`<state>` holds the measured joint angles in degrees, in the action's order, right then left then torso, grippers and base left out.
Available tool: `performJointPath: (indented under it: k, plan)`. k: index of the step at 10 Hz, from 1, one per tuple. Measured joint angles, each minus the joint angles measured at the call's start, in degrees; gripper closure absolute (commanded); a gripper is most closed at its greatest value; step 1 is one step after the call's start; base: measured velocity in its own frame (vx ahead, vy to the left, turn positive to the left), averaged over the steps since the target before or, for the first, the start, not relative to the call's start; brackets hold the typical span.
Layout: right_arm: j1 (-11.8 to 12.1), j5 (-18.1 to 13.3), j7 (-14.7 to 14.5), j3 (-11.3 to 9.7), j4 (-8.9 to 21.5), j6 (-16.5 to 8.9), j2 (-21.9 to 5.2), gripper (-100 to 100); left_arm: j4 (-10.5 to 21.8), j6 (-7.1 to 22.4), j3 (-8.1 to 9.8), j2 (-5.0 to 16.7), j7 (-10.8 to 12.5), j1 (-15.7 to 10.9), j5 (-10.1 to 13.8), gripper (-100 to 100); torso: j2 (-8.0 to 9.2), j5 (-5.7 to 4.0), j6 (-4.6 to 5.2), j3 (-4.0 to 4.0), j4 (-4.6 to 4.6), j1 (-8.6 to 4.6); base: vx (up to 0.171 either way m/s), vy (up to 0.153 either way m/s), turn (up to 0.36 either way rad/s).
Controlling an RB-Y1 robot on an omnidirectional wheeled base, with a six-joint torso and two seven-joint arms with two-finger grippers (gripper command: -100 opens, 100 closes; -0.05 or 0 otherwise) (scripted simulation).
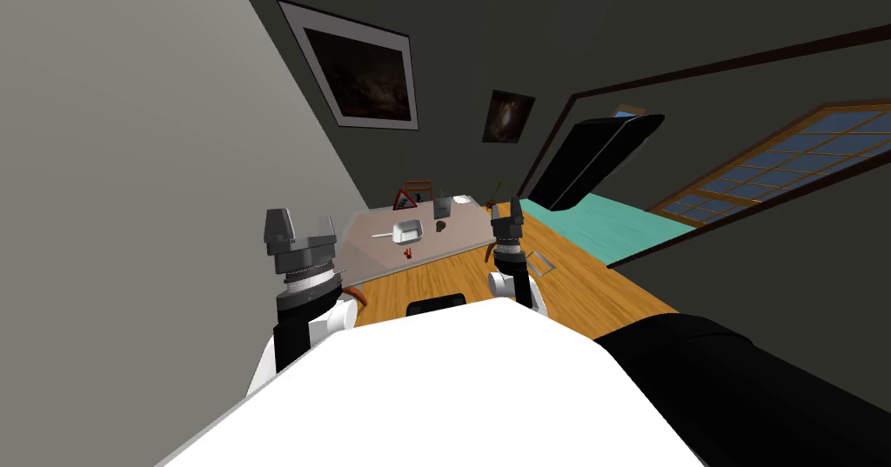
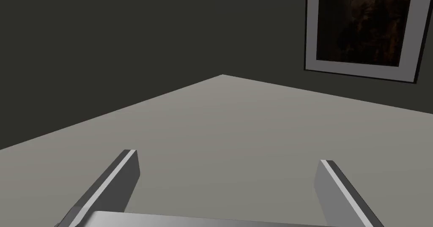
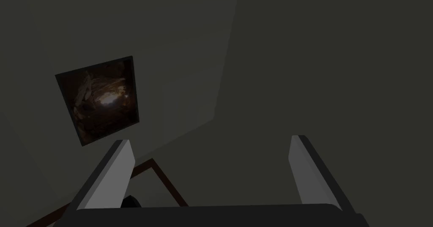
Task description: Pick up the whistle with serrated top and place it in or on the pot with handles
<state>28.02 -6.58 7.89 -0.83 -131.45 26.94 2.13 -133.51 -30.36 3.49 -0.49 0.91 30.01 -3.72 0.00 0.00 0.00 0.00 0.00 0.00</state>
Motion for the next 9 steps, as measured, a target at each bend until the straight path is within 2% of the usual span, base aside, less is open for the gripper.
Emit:
performJointPath:
  k: [4, 9]
  plan:
    - [0.0, 0.0, 0.0, 0.0, 0.0, 0.0, 0.0, 0, 2.6, 3.2, -0.04, 4.5, -2.2, -1.4, -1.1, -100, 0.25, -0.01, 0.02, 0.14, 0.05, -0.07, -0.055, -0.017, -0.067]
    - [0.0, 0.0, 0.0, 0.0, 0.0, 0.0, 0.0, 0, 5.9, 9.6, -0.54, 7.3, -6.2, -4.1, -2.9, -100, 0.22, -0.01, 0.01, 0.13, 0.05, -0.02, -0.058, -0.016, -0.084]
